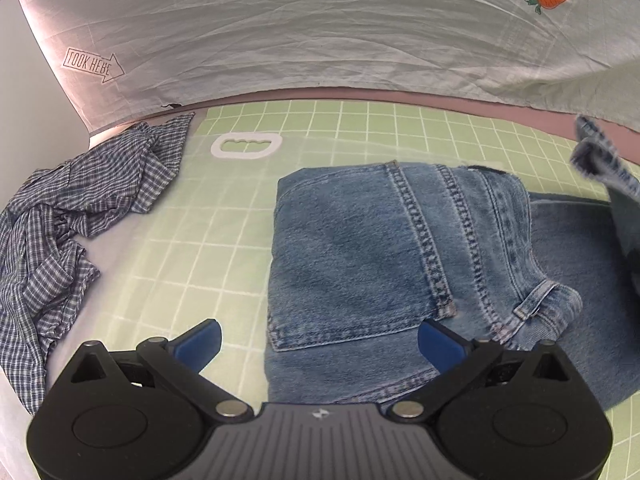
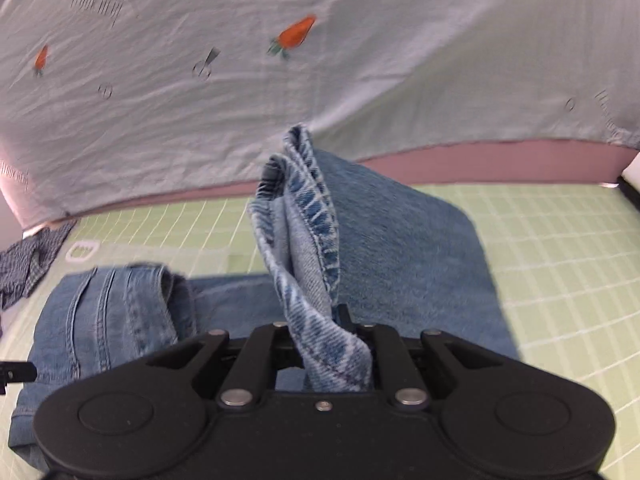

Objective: Fold clothes

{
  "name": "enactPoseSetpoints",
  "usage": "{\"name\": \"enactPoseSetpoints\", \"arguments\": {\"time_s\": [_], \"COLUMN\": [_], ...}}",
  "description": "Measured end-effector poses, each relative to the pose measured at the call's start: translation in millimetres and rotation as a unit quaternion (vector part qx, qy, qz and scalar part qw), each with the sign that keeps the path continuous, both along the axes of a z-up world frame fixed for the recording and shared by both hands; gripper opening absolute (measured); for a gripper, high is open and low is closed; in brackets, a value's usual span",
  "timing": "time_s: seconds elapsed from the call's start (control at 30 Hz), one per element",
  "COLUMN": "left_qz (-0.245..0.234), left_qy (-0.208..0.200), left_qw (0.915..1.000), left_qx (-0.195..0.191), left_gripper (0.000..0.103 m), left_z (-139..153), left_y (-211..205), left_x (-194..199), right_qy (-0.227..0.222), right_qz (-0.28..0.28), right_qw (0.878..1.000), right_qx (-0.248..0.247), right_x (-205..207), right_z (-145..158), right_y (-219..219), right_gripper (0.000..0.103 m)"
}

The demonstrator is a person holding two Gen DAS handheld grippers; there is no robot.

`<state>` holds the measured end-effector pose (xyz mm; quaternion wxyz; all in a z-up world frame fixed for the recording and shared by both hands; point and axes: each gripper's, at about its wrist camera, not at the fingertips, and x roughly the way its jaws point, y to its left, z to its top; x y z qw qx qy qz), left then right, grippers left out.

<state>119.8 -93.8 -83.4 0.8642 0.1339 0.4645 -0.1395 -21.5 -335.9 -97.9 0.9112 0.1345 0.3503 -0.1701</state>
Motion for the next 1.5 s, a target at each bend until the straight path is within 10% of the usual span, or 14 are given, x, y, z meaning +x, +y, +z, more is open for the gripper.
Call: {"name": "enactPoseSetpoints", "arguments": {"time_s": [0.3,0.73,1.03,1.3,1.5], "left_qz": [0.009,0.036,0.022,0.027,0.034], "left_qy": [0.033,0.051,0.051,0.053,0.054], "left_qw": [0.9992,0.9972,0.9978,0.9975,0.9971], "left_qx": [-0.022,-0.042,-0.037,-0.039,-0.042], "left_gripper": [0.103,0.103,0.103,0.103,0.103], "left_z": [-23.1,-34.9,-34.0,-34.4,-34.7], "left_y": [17.6,16.8,19.2,24.2,28.2], "left_x": [0.4,-12.9,-13.0,-13.3,-13.2], "right_qy": [0.039,-0.085,0.007,-0.031,0.018], "right_qz": [-0.044,-0.042,-0.134,-0.058,-0.014], "right_qw": [0.996,0.99,0.985,0.978,0.985], "right_qx": [0.063,0.107,0.11,0.198,0.168], "right_x": [2.9,-21.7,-28.5,-23.2,-8.2], "right_z": [-30.6,26.1,-31.0,-31.9,-44.2], "right_y": [21.0,16.5,-21.3,11.5,38.2], "right_gripper": [0.022,0.045,0.028,0.014,0.011]}}
